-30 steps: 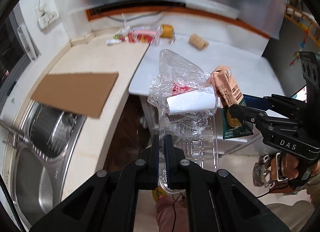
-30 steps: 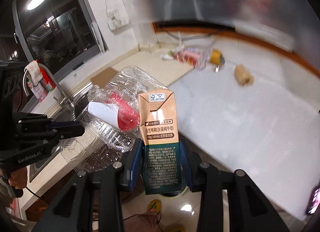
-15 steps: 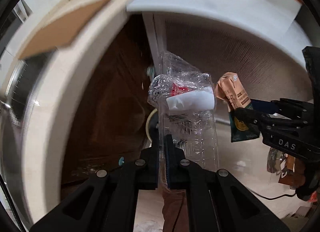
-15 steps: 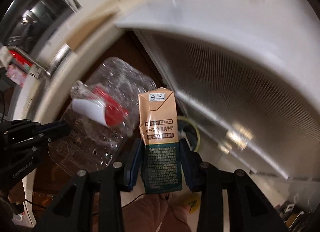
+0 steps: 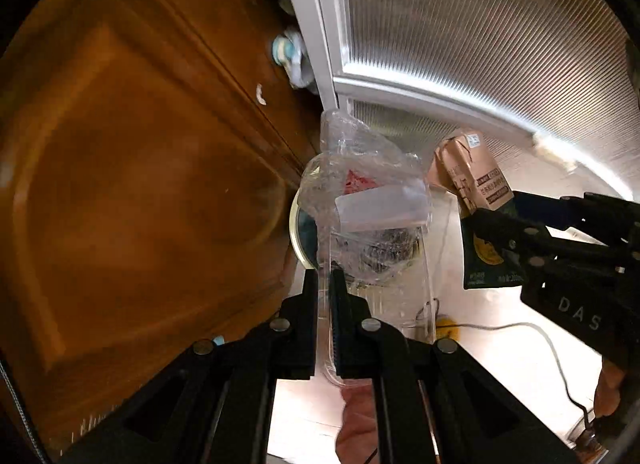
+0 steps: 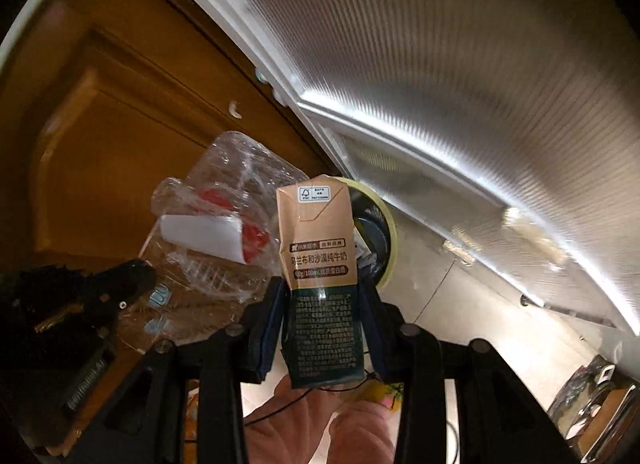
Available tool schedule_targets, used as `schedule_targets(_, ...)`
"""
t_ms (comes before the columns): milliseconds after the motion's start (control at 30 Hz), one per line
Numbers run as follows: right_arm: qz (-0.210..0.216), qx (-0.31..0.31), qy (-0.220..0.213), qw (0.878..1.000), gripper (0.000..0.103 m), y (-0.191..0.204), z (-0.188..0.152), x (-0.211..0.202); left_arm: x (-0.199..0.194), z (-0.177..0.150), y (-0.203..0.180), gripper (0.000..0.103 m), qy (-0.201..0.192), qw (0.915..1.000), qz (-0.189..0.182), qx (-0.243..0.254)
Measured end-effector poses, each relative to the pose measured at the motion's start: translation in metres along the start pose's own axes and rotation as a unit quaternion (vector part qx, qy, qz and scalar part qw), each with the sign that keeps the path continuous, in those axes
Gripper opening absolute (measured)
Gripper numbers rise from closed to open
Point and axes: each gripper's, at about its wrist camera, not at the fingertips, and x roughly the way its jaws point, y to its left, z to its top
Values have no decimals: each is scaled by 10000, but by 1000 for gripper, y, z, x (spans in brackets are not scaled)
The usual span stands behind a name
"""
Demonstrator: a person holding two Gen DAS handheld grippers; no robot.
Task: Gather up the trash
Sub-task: 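Open both tools to drop the clamshell and carton into the bin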
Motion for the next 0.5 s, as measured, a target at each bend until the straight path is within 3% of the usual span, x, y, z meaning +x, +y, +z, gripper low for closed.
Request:
schedule_targets(100, -51, 107, 61, 9999, 38, -2, 3, 28, 26, 10, -3, 7, 72, 9997, 140, 191)
schedule_targets(167, -70, 177, 119, 9997, 38, -2, 4, 45, 40, 15, -3, 18, 143, 9990, 305, 294)
schedule_targets(233, -35, 278, 210, 9994, 38, -4, 5, 60, 49, 19, 3, 45, 183, 9983, 389, 386)
schedule_targets(300, 25, 378, 249, 9990, 39, -7, 7, 66, 52, 22, 5, 60, 136, 9979, 417, 482)
schedule_targets(500, 141, 515, -99, 9985, 53, -6, 5, 59, 44, 18, 5, 62, 57, 9968, 459, 647)
